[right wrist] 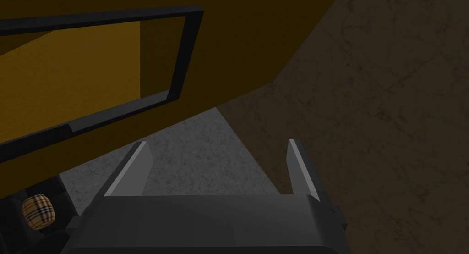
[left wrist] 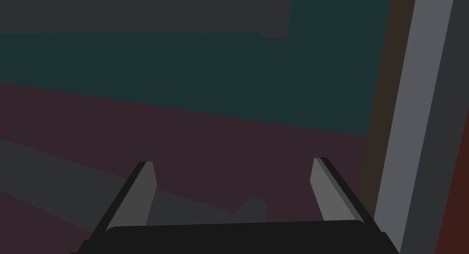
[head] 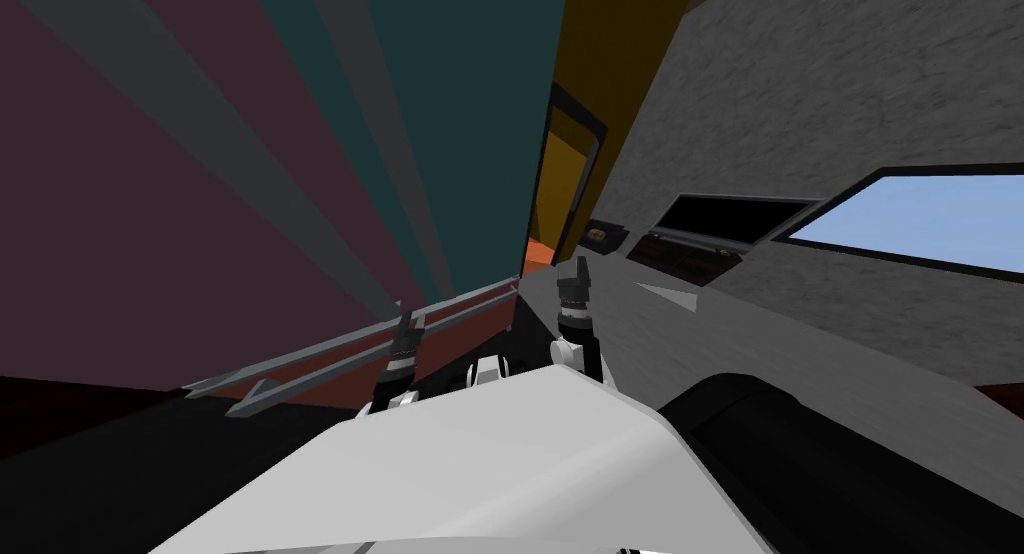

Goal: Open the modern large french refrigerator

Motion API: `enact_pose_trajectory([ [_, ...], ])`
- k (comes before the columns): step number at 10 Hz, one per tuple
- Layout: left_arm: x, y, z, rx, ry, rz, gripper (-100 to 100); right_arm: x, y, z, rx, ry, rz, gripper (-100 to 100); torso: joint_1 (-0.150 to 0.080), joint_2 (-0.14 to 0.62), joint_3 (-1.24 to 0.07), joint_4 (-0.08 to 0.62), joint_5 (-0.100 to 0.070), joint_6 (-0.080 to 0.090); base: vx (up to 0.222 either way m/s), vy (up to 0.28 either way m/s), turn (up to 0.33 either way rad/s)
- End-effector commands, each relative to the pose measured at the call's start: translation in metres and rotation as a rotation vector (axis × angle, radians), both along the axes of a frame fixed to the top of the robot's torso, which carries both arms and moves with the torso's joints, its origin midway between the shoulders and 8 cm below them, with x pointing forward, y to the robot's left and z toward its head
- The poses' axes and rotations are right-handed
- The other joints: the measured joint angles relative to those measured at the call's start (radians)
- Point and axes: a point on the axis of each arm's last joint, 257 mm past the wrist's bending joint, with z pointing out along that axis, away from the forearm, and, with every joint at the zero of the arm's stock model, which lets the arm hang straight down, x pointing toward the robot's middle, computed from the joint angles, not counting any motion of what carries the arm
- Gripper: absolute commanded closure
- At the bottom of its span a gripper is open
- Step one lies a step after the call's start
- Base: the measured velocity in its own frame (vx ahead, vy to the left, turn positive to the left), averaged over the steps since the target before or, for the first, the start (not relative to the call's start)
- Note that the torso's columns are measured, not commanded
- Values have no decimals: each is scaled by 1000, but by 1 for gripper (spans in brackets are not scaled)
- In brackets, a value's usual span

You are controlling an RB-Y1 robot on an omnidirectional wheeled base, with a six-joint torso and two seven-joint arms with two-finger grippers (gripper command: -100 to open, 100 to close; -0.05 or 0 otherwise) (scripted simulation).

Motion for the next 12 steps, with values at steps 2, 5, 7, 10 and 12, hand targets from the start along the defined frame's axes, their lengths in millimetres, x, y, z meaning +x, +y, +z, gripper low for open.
enact_pose_trajectory([
  [2, -1, -4, -21, -29, 20, 5, -100, 0, 0, 0, 0, 0, 0, 0, 1, 1, 0, 0, 0, 0, 96, -104, 45],
  [5, -2, -15, -38, -79, 35, 14, -100, 0, 0, 0, 0, 0, 0, 0, -1, 0, 0, 0, 0, 0, 88, -101, 34],
  [7, -2, -26, -43, -122, 38, 21, -100, 0, 0, 0, 0, 0, 0, 0, -1, 0, 0, 0, -1, 0, 64, -82, 43],
  [10, 12, -19, -33, -109, 37, 24, -100, 0, 0, 0, 0, 0, 0, 0, -1, -3, -2, 1, -1, 3, -8, -11, 31],
  [12, 22, -19, -27, -109, 37, 23, -100, 0, 0, 0, 0, 0, 0, 0, -2, -7, -5, 3, -3, 3, -23, -2, 16],
])
